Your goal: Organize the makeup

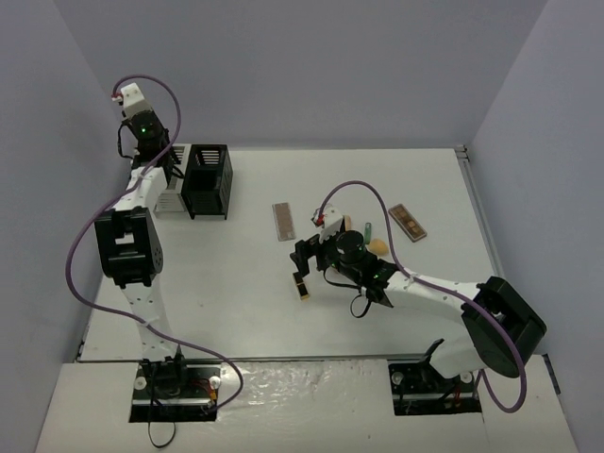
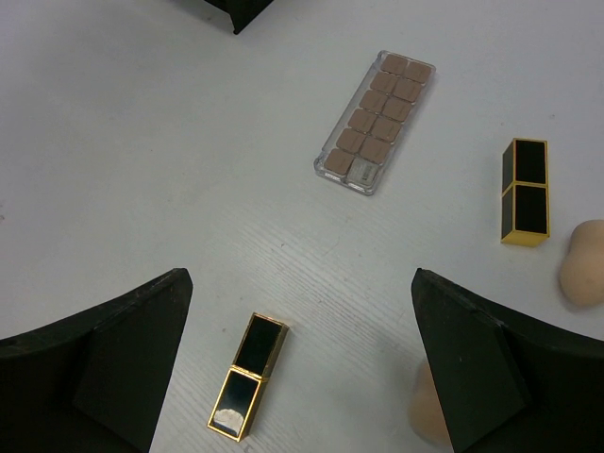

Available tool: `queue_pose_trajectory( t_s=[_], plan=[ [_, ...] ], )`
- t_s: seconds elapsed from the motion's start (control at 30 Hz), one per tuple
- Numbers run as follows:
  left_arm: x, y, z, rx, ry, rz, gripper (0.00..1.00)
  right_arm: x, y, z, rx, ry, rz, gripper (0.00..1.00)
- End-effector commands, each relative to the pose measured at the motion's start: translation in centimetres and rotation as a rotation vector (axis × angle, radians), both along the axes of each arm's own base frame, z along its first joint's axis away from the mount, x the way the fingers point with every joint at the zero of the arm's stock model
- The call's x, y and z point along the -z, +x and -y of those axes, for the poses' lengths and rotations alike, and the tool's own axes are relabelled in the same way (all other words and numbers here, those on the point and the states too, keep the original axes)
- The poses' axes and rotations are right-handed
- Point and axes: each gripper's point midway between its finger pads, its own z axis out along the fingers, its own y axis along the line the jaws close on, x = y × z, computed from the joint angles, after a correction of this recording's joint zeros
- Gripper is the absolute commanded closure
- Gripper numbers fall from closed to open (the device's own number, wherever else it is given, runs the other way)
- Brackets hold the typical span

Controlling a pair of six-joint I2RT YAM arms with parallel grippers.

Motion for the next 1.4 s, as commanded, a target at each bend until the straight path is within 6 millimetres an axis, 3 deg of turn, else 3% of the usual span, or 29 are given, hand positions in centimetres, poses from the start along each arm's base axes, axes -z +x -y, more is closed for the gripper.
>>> queue_pose_trajectory(
  t_s=[0.0, 0.07, 0.13, 0.2, 0.27, 0.3, 0.4, 0.47, 0.6, 0.73, 0.8, 0.9, 1.0, 1.23, 1.37],
  plan=[
    [-4.3, 0.3, 0.6, 0.04, 0.006, 0.105, 0.98, -3.3, 1.2, -0.9, -0.009, 0.081, 0.084, 0.0],
    [-3.6, 0.4, 0.6, 0.045, 0.004, 0.092, 0.86, -3.4, 1.1, -0.9, -0.01, 0.082, 0.084, 0.0],
    [-3.5, 0.2, 0.7, 0.045, -0.001, 0.081, 0.66, -3.7, 1.1, -0.9, -0.01, 0.088, 0.089, 0.0],
    [-4.1, -0.3, 0.7, 0.041, -0.002, 0.084, 0.45, -3.9, 0.9, -0.8, -0.009, 0.091, 0.09, 0.0],
    [-6.0, -1.3, 0.7, 0.04, 0.001, 0.107, 0.33, -4.3, 0.8, -0.7, -0.011, 0.098, 0.093, 0.0],
    [-5.9, -1.6, 0.9, 0.044, -0.002, 0.096, 0.26, -4.6, 0.7, -0.7, -0.014, 0.106, 0.1, 0.0],
    [-9.6, -4.1, 1.7, 0.063, -0.003, 0.136, 0.17, -5.6, 0.5, -0.4, -0.009, 0.124, 0.109, 0.0],
    [-9.8, -5.4, 2.4, 0.08, -0.014, 0.117, 0.13, -6.6, 0.3, -0.1, 0.001, 0.14, 0.116, 0.0],
    [-12.9, -9.8, 4.8, 0.116, -0.033, 0.097, 0.08, -7.8, 0.3, 1.1, 0.055, 0.147, 0.113, 0.0],
    [-14.3, -15.1, 10.0, 0.206, -0.04, 0.01, 0.03, -9.5, 0.6, 3.4, 0.169, 0.146, 0.111, 0.0],
    [-13.4, -18.3, 13.6, 0.295, -0.046, -0.049, 0.03, -9.7, 0.6, 4.5, 0.218, 0.144, 0.102, 0.0],
    [-11.3, -21.3, 15.9, 0.345, -0.131, -0.099, 0.03, -10.0, 0.3, 6.5, 0.291, 0.138, 0.102, 0.0],
    [-7.9, -24.5, 18.4, 0.421, -0.249, -0.183, 0.03, -10.2, -0.3, 8.4, 0.343, 0.127, 0.099, 0.0],
    [-1.0, -29.3, 24.3, 0.592, -0.314, -0.417, 0.03, -8.0, -1.4, 10.9, 0.426, 0.092, 0.044, 0.0],
    [2.4, -30.4, 26.2, 0.608, -0.323, -0.508, 0.03, -6.9, -1.8, 11.4, 0.449, 0.079, 0.007, 0.0]
  ],
)
